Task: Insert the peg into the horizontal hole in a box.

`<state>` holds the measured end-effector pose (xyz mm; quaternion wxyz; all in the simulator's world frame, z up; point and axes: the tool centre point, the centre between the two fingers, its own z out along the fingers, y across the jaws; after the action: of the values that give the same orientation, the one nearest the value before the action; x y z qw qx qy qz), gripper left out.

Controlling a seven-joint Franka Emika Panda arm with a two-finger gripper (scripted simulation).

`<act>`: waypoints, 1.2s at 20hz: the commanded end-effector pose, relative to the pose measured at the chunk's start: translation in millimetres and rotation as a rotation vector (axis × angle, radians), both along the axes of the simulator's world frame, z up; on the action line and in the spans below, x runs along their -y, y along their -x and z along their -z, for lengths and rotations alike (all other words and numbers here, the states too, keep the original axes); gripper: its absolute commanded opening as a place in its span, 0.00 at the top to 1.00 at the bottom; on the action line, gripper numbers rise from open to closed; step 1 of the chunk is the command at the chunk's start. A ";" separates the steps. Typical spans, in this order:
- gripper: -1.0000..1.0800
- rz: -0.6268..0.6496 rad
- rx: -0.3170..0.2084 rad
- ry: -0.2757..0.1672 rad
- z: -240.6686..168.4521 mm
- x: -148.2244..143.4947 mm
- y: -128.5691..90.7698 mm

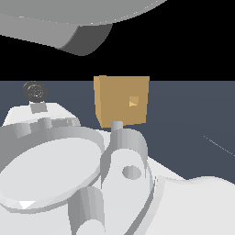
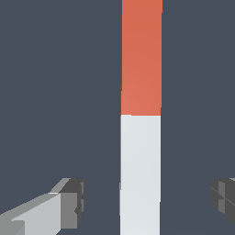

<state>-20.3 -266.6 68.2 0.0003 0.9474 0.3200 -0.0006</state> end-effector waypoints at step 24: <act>1.00 0.009 0.001 -0.001 51.2 1.1 1.6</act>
<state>-22.2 -267.9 17.0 -0.0001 0.9489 0.3155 -0.0003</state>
